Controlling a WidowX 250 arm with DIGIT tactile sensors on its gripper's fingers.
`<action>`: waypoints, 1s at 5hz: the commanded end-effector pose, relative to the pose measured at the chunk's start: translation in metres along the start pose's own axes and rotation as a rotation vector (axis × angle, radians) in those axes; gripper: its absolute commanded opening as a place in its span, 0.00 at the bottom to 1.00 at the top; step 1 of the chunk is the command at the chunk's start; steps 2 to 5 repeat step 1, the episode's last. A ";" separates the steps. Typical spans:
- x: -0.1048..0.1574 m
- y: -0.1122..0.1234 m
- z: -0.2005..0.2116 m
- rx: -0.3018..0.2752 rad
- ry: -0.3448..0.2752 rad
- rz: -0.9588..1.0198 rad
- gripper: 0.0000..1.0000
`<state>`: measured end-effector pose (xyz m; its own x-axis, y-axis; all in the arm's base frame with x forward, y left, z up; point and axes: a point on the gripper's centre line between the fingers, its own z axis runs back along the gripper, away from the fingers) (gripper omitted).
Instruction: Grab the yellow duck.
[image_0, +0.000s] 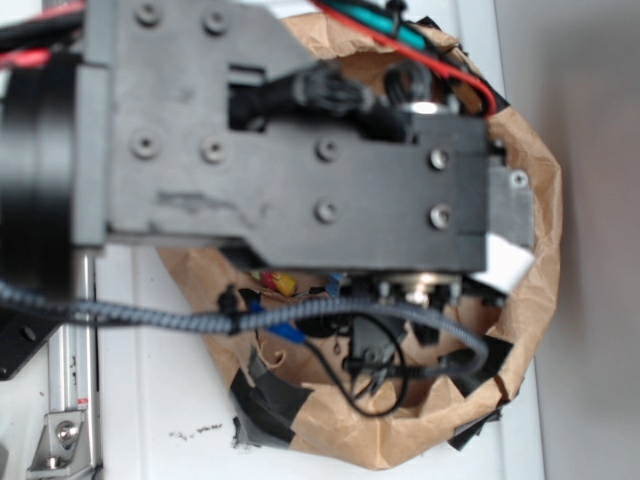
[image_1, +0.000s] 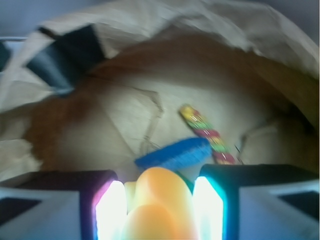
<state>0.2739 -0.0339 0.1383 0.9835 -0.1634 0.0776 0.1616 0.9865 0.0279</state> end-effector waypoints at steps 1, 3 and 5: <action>0.010 -0.003 0.014 0.001 -0.047 0.067 0.00; 0.010 -0.003 0.014 0.001 -0.047 0.067 0.00; 0.010 -0.003 0.014 0.001 -0.047 0.067 0.00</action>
